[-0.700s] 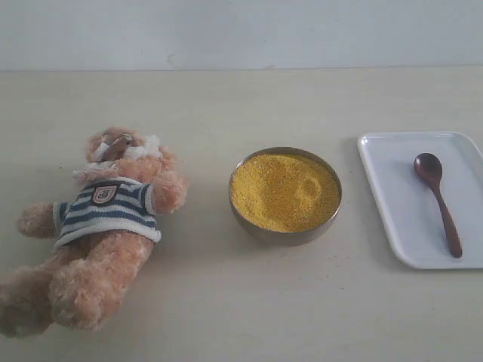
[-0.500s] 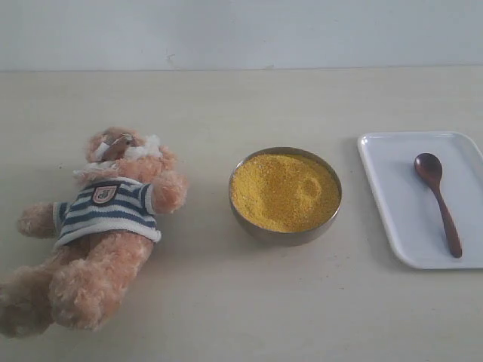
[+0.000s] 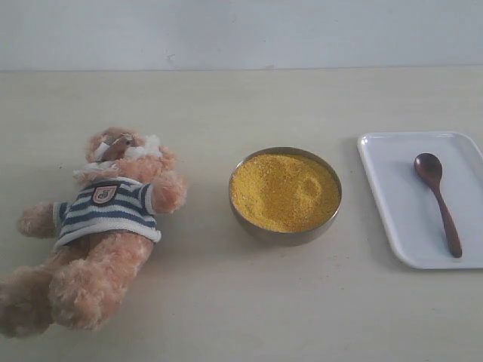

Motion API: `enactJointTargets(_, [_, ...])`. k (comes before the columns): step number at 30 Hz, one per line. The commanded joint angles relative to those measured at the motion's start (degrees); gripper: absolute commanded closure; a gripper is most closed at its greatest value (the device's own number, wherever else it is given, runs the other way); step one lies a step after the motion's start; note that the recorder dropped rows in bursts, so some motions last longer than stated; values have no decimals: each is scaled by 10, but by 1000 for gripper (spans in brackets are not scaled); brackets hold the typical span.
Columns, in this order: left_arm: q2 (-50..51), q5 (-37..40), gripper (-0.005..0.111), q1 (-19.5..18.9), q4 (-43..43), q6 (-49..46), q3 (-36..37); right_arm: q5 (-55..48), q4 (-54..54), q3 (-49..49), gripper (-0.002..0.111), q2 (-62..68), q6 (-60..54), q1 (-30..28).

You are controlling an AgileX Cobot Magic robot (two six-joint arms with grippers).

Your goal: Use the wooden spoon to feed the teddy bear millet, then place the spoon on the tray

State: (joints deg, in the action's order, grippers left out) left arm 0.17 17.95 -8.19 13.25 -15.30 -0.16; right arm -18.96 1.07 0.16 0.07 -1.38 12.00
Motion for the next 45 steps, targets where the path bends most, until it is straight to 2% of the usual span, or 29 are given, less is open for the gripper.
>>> enactJointTargets(1, [-2,-1,103,-2,0,-1,2,4,-2,-2,108,-1,-3,0])
enactJointTargets(17, [-2,-1,103,-2,0,-1,2,11,-2,-2,108,-1,-3,0])
enactJointTargets(23, [-2,-1,103,-2,0,-1,2,195,-2,-2,108,-1,0,0])
enactJointTargets(24, [-2,-1,103,-2,0,-1,2,230,1,-2,108,-1,14,0])
enactJointTargets(25, [-2,-1,103,-2,0,-1,2,272,30,-2,108,-1,83,0])
enactJointTargets(30, [-2,-1,103,-2,0,-1,2,298,97,-2,108,-1,337,0])
enactJointTargets(33, [-2,-1,103,-2,0,-1,2,313,94,-2,108,-1,338,0])
enactJointTargets(35, [-2,-1,103,-2,0,-1,2,256,29,-38,108,-1,338,0])
enactJointTargets(39, [-2,-1,103,-2,0,-1,2,-53,-50,-235,108,19,287,0])
enactJointTargets(43, [-2,-1,103,-2,0,-1,2,-367,-132,-441,108,186,219,0])
enactJointTargets(45, [-2,-1,103,-2,0,-1,2,-455,-131,-483,108,289,164,0])
